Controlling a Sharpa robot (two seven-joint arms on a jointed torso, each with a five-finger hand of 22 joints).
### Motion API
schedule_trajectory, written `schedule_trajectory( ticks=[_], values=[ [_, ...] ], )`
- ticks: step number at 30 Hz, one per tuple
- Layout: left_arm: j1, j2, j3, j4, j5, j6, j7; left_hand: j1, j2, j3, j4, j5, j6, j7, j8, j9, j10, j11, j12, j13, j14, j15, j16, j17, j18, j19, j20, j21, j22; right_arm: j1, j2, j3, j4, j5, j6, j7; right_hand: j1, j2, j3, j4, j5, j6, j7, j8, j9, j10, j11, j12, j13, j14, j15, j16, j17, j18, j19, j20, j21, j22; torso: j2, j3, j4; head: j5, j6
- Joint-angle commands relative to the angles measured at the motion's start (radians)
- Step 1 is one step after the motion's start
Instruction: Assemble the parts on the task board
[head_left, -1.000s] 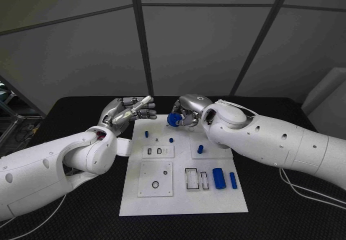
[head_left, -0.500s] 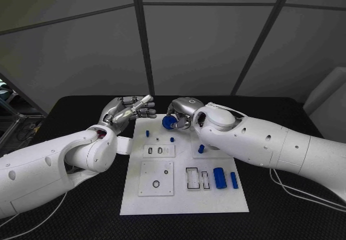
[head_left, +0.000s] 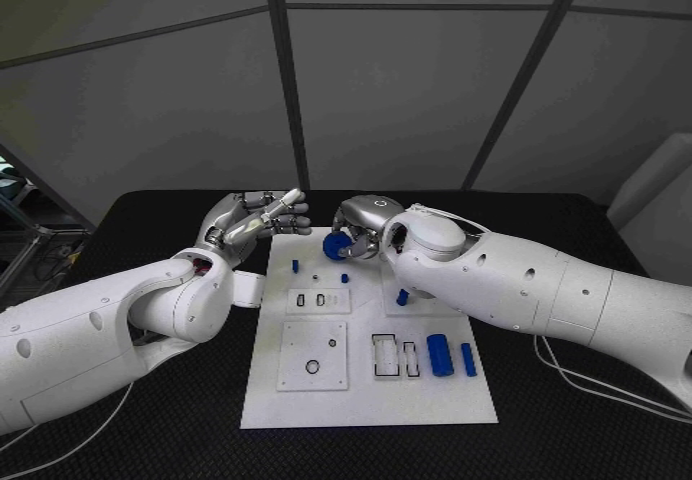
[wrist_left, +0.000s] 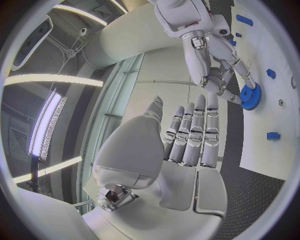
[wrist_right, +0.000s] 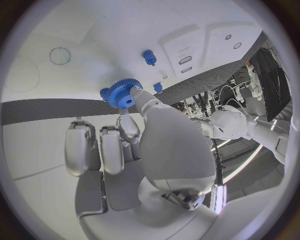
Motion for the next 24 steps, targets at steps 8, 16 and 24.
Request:
schedule_trajectory(
  ticks=[8,16,24],
  values=[
    [0.002,-0.001,0.001,0.0,-0.006,0.008,0.009,-0.001,0.006,0.0,-0.006,-0.004,-0.001,0.001,-0.006,0.001,-0.007,0.002,-0.005,0.0,-0.01,-0.001,-0.005,0.002,-0.013,-0.002,0.002,-0.001,-0.001,0.002,0.015,-0.001,-0.024,-0.002,0.049,0.011,-0.019,-0.013,0.011,0.001,-0.007,0.012,-0.001,-0.027,-0.007,-0.015,0.012,-0.019,-0.015,0.068,0.001,-0.001,0.08,-0.011,0.001,0.009,0.002,0.032,0.0,0.0004,0.0006,0.002,-0.003],
    [0.002,0.0,0.001,-0.002,-0.006,0.008,0.009,-0.001,0.006,0.0,-0.006,-0.004,-0.001,0.001,-0.006,0.001,-0.007,0.002,-0.005,0.0,-0.01,-0.001,-0.005,0.002,-0.013,-0.002,0.002,-0.001,-0.001,0.002,0.027,-0.001,-0.04,0.0,0.048,0.015,-0.029,-0.025,0.02,-0.002,-0.011,-0.053,0.014,-0.078,-0.021,-0.04,0.026,-0.052,-0.046,0.067,0.013,-0.003,0.078,-0.01,-0.004,0.019,-0.002,0.026,0.0,0.0002,0.0001,0.003,-0.003],
    [0.002,0.001,0.001,-0.003,-0.006,0.016,0.005,0.0,0.006,0.001,-0.007,-0.004,-0.001,0.001,-0.006,0.001,-0.007,0.002,-0.005,0.0,-0.01,0.0,-0.006,0.003,-0.013,-0.003,0.003,-0.001,-0.002,0.002,0.034,-0.001,-0.051,0.011,0.073,0.019,-0.046,-0.037,0.012,0.005,-0.014,-0.128,0.011,-0.131,-0.021,-0.05,0.027,-0.062,-0.055,0.066,0.015,-0.005,0.075,-0.008,-0.01,0.024,-0.005,0.019,-0.001,0.0005,0.0,0.002,-0.003]
  ],
)
